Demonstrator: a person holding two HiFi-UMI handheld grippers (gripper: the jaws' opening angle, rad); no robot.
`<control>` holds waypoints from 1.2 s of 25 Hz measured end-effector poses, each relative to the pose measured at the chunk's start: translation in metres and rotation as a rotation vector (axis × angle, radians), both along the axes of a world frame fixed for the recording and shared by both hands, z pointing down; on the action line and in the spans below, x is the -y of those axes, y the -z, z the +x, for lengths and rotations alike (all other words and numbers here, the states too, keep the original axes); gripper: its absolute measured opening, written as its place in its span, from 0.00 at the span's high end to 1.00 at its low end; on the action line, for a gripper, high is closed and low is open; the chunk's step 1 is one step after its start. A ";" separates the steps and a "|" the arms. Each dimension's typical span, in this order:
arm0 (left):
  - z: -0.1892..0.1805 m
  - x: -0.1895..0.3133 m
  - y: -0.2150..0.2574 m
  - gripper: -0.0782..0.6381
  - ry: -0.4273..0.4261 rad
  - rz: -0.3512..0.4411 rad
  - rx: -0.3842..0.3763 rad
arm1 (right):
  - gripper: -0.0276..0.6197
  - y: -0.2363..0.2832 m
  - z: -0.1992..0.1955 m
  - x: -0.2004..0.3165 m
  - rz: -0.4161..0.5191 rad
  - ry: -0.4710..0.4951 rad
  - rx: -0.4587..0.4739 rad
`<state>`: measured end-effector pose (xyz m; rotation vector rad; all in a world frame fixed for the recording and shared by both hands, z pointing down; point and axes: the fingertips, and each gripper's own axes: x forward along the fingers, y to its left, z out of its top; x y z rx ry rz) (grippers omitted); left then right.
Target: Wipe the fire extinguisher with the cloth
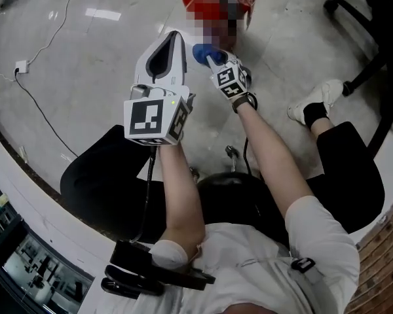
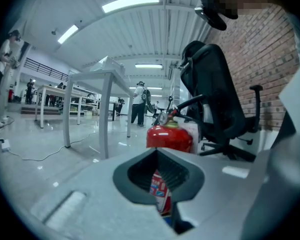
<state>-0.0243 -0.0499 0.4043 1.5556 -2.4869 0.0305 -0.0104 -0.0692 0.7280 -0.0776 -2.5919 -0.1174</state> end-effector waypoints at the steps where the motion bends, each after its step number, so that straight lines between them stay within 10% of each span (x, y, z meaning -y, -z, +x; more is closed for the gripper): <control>1: -0.003 0.001 -0.005 0.89 0.005 -0.013 -0.001 | 0.86 -0.022 0.004 0.002 -0.012 0.000 -0.056; 9: -0.017 0.002 -0.007 0.89 0.104 -0.014 -0.024 | 0.86 -0.048 0.026 0.029 -0.261 -0.126 -0.183; 14: -0.009 -0.004 0.014 0.89 0.200 0.019 -0.015 | 0.85 0.077 0.057 0.072 -0.497 -0.351 0.087; 21: 0.031 -0.006 0.038 0.89 0.268 0.096 0.006 | 0.85 0.288 0.076 0.087 -0.454 -0.202 0.539; 30: 0.074 0.010 0.059 0.89 0.248 0.094 0.058 | 0.85 0.331 0.054 0.081 -0.386 -0.123 0.638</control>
